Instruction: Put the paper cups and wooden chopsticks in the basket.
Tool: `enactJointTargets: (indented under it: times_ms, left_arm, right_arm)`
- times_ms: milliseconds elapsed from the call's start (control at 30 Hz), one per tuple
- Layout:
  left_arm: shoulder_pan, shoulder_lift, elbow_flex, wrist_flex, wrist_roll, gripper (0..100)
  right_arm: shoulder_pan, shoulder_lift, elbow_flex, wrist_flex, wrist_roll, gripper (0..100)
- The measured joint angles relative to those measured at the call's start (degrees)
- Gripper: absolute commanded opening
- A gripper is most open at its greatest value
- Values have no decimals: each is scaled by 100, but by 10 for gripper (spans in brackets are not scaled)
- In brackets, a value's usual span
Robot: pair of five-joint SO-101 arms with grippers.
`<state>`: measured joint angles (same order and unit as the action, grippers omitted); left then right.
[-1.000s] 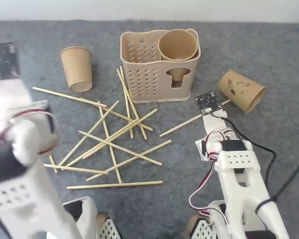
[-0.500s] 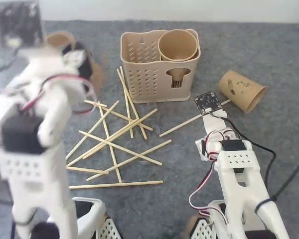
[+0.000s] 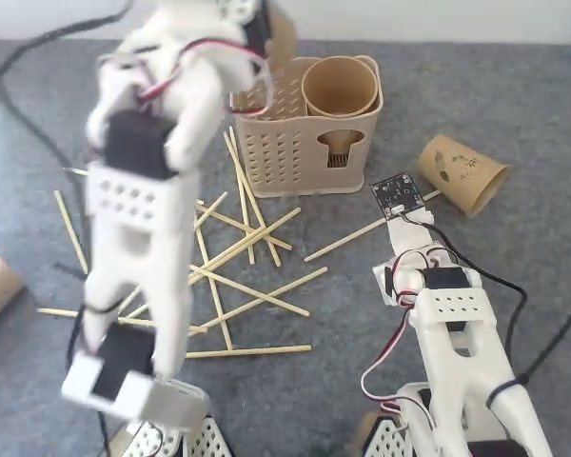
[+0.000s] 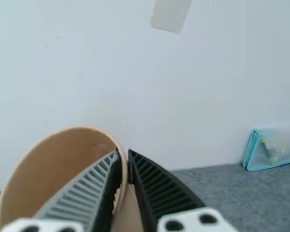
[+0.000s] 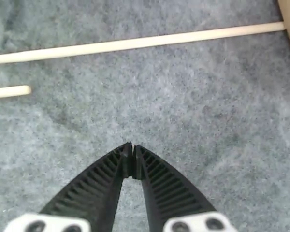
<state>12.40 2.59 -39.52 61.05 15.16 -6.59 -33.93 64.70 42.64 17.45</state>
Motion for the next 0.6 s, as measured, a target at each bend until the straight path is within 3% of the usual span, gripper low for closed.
enactJointTargets:
  times_ms: [367,600]
  left_arm:
    - [712,2207,-1837,70,-308,9]
    - [862,2831,-2479,457,-527,9]
  right_arm:
    - [246,0,0,0,0,8]
    - [264,0,0,0,0,8]
